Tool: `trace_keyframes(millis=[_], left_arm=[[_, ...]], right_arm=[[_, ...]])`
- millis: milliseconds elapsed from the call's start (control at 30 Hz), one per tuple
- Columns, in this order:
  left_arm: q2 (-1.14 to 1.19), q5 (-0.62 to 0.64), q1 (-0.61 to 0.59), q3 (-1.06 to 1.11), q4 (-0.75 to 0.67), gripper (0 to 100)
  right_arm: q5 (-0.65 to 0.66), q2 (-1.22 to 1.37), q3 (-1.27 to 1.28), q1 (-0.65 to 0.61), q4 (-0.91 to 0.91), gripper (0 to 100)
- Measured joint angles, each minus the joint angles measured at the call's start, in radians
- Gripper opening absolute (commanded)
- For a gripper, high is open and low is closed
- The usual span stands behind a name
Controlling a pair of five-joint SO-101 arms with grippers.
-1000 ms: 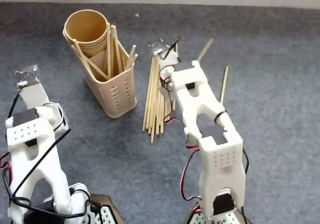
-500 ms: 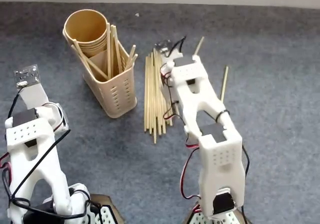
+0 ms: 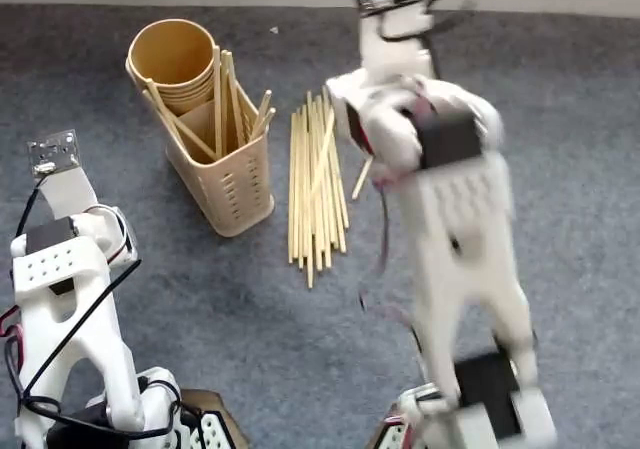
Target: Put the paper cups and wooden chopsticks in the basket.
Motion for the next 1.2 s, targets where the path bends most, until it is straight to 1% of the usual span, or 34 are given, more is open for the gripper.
trace_keyframes(millis=[133,233,300,367,467,533,567,833,1067,1133,1200], left_arm=[[0.000,0.000,0.015,0.017,0.000,17],[0.000,0.000,0.018,0.025,0.000,17],[0.000,0.000,0.018,0.026,0.000,17],[0.000,0.000,0.018,0.026,0.000,17],[0.000,0.000,0.018,0.026,0.000,17],[0.000,0.000,0.018,0.026,0.000,17],[0.000,0.000,0.018,0.026,0.000,17],[0.000,0.000,0.018,0.026,0.000,17],[0.000,0.000,0.018,0.026,0.000,17],[0.000,0.000,0.018,0.026,0.000,17],[0.000,0.000,0.018,0.026,0.000,17]], right_arm=[[0.000,-0.184,0.046,-0.055,-0.017,0.6],[0.029,-0.219,0.163,-0.058,-0.018,0.6],[0.048,-0.186,0.290,-0.058,-0.049,1.0],[0.049,-0.106,0.448,-0.060,-0.120,2.8],[0.015,0.058,0.661,-0.054,-0.255,13.4],[-0.018,0.161,0.695,-0.051,-0.301,19.0],[-0.029,0.207,0.697,-0.051,-0.311,20.0],[-0.038,0.535,0.614,-0.049,-0.382,20.1],[0.002,0.623,0.575,-0.064,-0.462,19.4],[0.002,0.632,0.574,-0.068,-0.465,13.4],[0.002,0.635,0.574,-0.068,-0.465,3.6]])
